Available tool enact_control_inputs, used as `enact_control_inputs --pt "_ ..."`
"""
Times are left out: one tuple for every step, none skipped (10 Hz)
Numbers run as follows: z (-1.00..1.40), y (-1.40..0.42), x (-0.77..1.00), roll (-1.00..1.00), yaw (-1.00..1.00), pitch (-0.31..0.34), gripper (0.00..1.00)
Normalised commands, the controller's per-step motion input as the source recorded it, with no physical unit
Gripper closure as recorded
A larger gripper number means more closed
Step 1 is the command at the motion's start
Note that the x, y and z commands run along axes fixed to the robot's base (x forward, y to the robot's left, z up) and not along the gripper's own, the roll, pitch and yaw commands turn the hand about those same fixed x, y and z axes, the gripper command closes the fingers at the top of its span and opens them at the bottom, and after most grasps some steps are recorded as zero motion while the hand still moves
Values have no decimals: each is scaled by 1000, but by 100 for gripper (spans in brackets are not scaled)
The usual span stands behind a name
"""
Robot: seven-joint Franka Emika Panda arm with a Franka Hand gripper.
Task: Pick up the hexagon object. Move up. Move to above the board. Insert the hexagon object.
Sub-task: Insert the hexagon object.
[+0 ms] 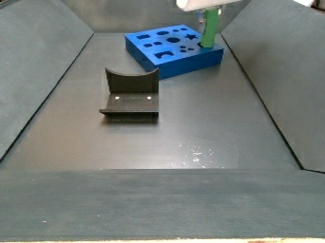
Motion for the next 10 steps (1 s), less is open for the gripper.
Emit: enact_control_inputs --pt "-449 -149 260 0 0 0 100" --pt "-514 -177 543 0 31 203 100" --pt "-571 -217 869 46 0 403 100" --pt "-509 0 889 29 57 549 100" --pt "-309 234 609 0 0 491 100" --pt "-263 214 323 0 0 329 100" --pt "-117 151 80 0 6 106 100" --pt "-40 0 0 0 0 -14 100" --pt "-129 0 0 -23 0 -29 100" --pt "-189 0 14 0 -477 -123 100"
